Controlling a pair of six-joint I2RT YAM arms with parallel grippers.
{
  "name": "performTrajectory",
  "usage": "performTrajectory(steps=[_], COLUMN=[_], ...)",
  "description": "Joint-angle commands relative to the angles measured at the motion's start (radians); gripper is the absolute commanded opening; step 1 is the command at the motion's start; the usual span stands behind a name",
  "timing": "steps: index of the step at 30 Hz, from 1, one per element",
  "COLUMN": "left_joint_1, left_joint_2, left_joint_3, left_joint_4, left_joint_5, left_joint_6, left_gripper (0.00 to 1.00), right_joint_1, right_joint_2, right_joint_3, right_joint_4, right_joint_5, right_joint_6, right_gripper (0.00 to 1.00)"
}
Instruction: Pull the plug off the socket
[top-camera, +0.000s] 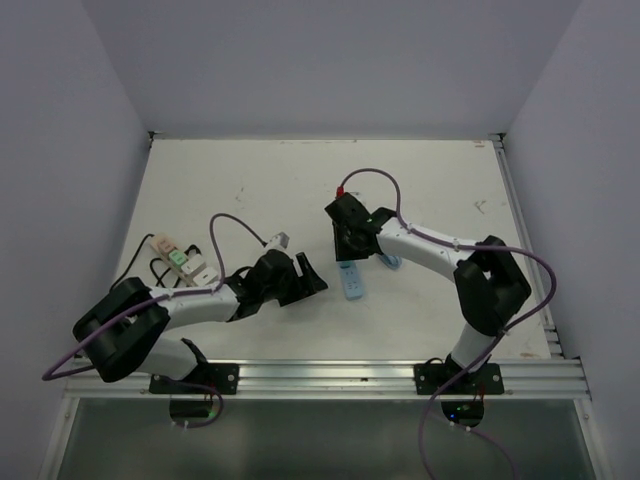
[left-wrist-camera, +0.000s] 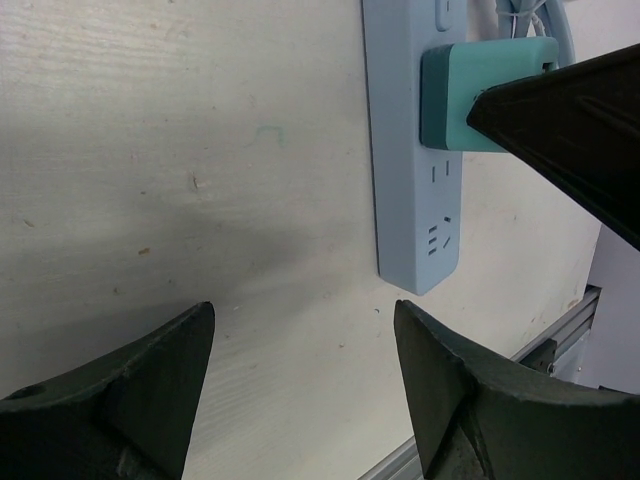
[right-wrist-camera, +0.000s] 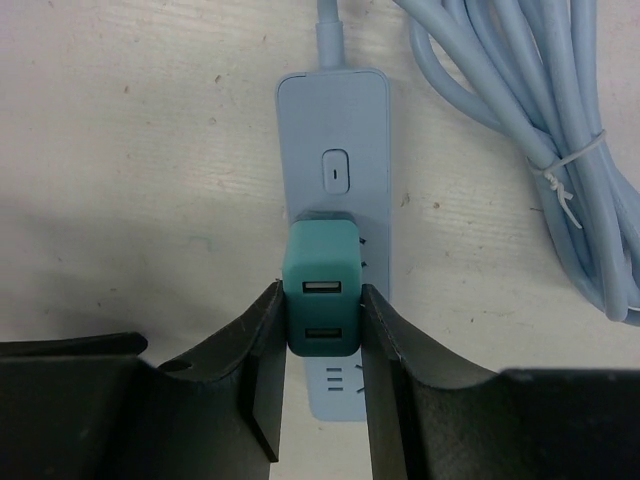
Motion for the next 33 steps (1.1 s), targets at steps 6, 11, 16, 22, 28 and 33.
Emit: performTrajectory(steps=[6, 11, 16, 22, 28, 33], left_joint_1=[0.003, 0.002, 0.0, -0.004, -0.004, -0.007], left_joint_2=[0.091, 0.144, 0.22, 0.312, 0.36, 0.389], left_joint_3=[0.077, 0.113, 0.166, 0.212, 0.236, 0.244], left_joint_4=[0.089, 0.112, 0.139, 0.159, 0.156, 0.147], left_joint_5=[0.067, 0.101, 0.132, 0.158, 0.164, 0.165], left_joint_6=[0.006, -0.015, -0.043, -0.074, -0.078, -0.075], left_gripper=[0.78, 0.78, 0.78, 0.76, 0.68, 0.56], right_joint_1=[-0.02, -0.067, -0.133, -0.187, -0.242, -0.275], right_joint_2=[-0.064, -0.094, -0.121, -0.136, -0.136, -0.139], right_joint_3=[-0.099, -0.16, -0.238, -0.278, -0.365, -0.427], right_joint_4=[0.12, 0.166, 0.226, 0.249, 0.335, 0.398], right_joint_5=[-0.111, -0.163, -0.24, -0.281, -0.373, -0.432], right_joint_6=[0.098, 0.135, 0.169, 0.173, 0.221, 0.247], right_gripper=[0.0, 0.0, 0.0, 0.0, 0.0, 0.0])
